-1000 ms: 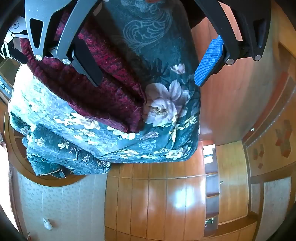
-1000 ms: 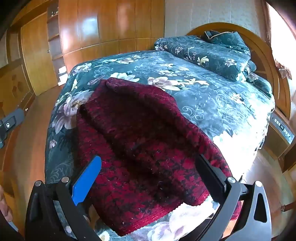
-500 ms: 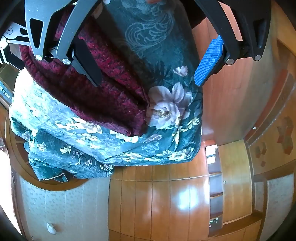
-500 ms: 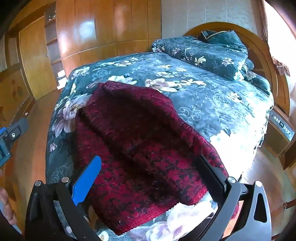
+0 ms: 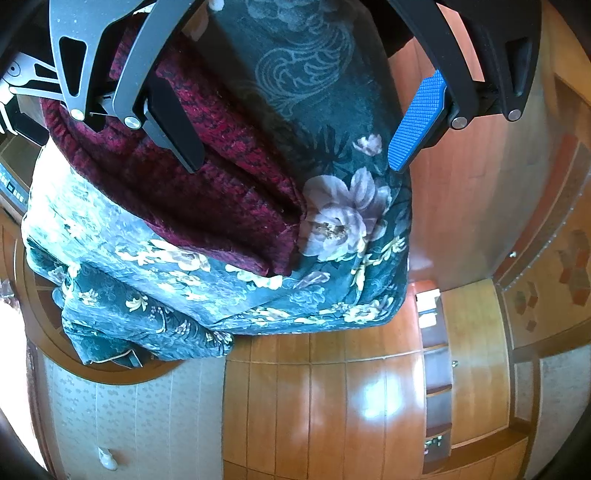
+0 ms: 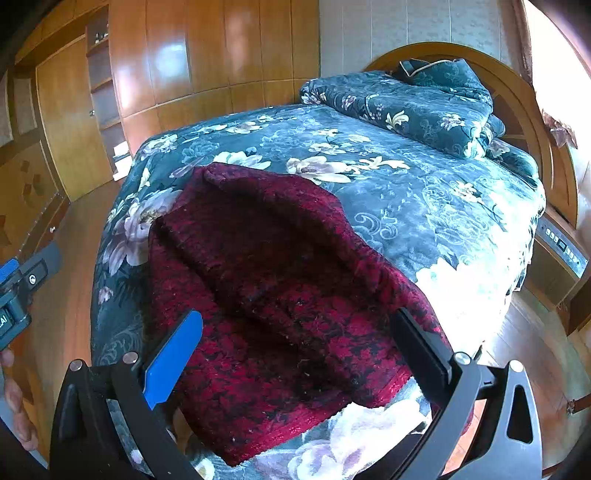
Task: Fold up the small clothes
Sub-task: 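Approach the dark red top on the bed with both tools open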
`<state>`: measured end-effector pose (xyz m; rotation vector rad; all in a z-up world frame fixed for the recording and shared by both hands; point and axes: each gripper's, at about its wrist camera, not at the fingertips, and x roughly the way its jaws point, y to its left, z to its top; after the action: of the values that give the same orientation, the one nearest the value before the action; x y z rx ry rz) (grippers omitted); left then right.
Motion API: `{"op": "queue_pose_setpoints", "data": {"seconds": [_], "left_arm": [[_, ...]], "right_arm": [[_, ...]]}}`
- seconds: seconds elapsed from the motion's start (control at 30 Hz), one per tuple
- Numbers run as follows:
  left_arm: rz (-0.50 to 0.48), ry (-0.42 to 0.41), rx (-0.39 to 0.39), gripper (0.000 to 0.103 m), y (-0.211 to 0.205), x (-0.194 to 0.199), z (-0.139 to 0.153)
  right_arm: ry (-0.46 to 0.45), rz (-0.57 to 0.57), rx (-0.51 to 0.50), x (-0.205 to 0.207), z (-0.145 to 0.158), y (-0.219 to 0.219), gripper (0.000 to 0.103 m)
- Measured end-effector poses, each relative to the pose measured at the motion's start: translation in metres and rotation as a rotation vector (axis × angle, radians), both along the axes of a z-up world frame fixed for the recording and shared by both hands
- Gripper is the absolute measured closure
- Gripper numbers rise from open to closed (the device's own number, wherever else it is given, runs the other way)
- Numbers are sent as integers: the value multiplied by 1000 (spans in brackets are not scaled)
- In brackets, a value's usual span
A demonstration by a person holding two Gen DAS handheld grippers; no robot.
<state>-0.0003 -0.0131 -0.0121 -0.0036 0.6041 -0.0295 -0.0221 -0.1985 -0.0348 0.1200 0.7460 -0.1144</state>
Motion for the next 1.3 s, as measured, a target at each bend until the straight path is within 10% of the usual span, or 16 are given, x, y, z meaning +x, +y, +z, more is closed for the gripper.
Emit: {"op": "queue_pose_setpoints", "data": {"seconds": [1.3], "left_arm": [[-50,44,32,4,-22,10,-13]], "right_arm": [[17,-31,31,8,-9,-23,2]]}}
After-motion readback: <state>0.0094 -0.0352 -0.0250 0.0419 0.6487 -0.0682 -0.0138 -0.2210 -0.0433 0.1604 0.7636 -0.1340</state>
